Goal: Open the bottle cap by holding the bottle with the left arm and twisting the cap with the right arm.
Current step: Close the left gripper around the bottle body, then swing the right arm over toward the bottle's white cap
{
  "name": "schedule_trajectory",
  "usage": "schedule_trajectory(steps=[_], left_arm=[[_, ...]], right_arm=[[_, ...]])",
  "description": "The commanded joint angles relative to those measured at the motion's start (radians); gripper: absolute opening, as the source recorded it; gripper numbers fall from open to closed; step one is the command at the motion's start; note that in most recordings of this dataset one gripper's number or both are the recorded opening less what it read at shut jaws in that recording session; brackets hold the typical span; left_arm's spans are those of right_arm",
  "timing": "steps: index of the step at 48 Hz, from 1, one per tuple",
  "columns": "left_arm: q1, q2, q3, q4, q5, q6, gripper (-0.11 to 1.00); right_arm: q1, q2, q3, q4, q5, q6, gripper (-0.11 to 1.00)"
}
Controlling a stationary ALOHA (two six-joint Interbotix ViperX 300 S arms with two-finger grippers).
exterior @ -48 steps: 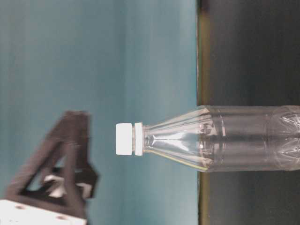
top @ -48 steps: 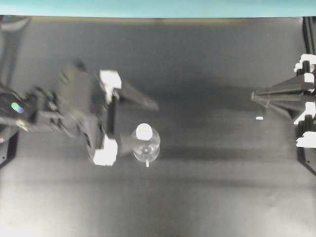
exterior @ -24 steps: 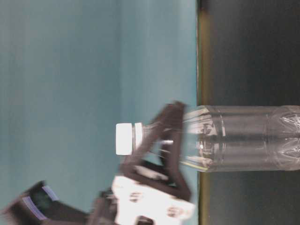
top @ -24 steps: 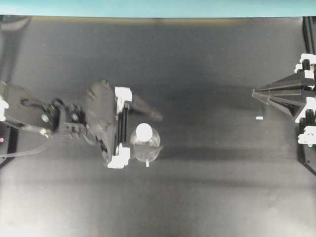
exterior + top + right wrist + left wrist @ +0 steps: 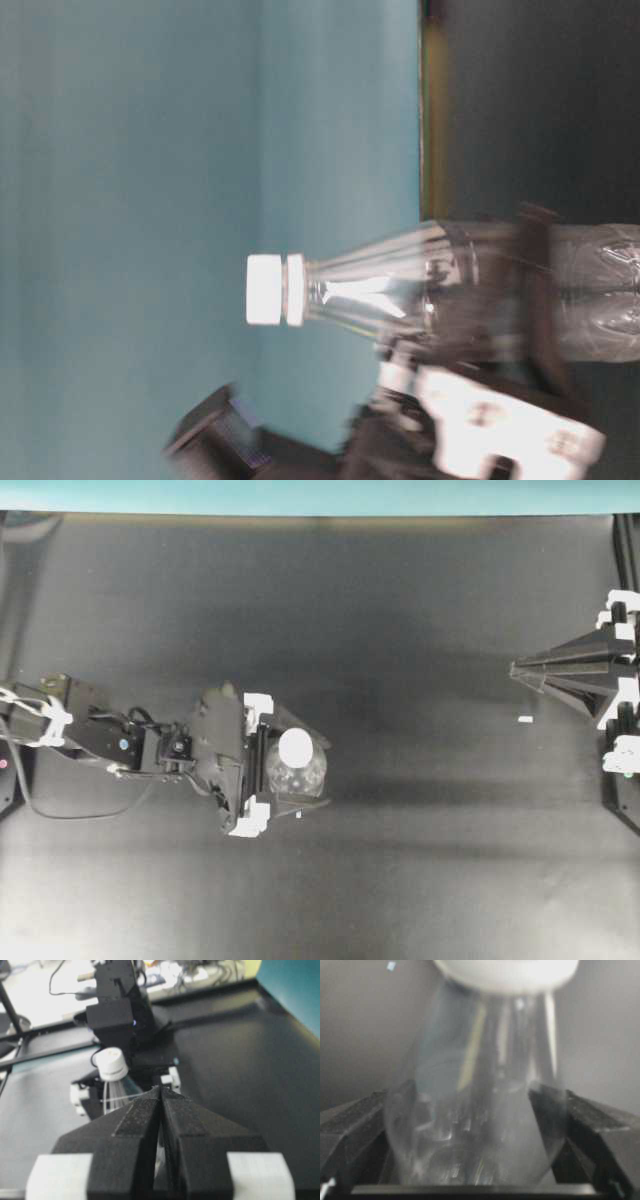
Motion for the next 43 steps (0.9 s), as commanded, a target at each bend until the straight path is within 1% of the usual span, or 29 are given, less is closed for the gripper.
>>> schedule_trajectory(steps=[1,6,10,16,20,24,27,31,33,36,38,41,43], left_arm=[[-0.002,0.029,0.003,0.003,-0.003,-0.002,1.0],[-0.005,0.055,0.009,0.003,-0.003,-0.002,0.99],[-0.002,0.058,0.014,0.003,-0.003,-0.002,0.99],[-0.003,0.058,0.014,0.003,-0.006,-0.002,0.99],[-0.002,0.057,0.014,0.003,-0.006,-0.002,0.99],[-0.003,0.058,0.014,0.003,-0.006,-0.002,0.97],[-0.003,0.058,0.015,0.003,-0.005,-0.002,0.94],[-0.003,0.058,0.014,0.003,-0.005,0.0,0.9],[-0.003,0.057,0.011,0.002,-0.006,0.002,0.88],[-0.002,0.058,0.009,0.003,-0.006,0.002,0.88],[-0.003,0.057,0.009,0.002,-0.006,0.002,0.88],[-0.005,0.058,0.009,0.003,-0.006,0.003,0.88],[-0.005,0.057,0.009,0.003,-0.005,0.006,0.88]], right_arm=[[0.008,0.014,-0.034,0.0,0.048,0.029,-0.01],[0.015,0.015,-0.049,0.0,0.124,0.057,-0.01],[0.029,0.015,-0.063,0.0,0.176,0.063,-0.01],[0.055,0.026,-0.107,0.0,0.262,0.066,-0.01],[0.069,0.052,-0.164,0.005,0.341,0.069,-0.01],[0.078,0.107,-0.262,0.04,0.449,0.072,-0.01],[0.069,0.186,-0.373,0.104,0.561,0.097,-0.01],[0.034,0.295,-0.5,0.187,0.726,0.175,-0.01],[0.021,0.353,-0.555,0.213,0.824,0.216,-0.01],[0.017,0.431,-0.624,0.229,0.956,0.267,-0.01],[0.017,0.479,-0.669,0.229,1.011,0.285,-0.01],[0.017,0.54,-0.729,0.229,1.045,0.287,-0.01],[0.017,0.568,-0.759,0.229,1.046,0.282,0.0]])
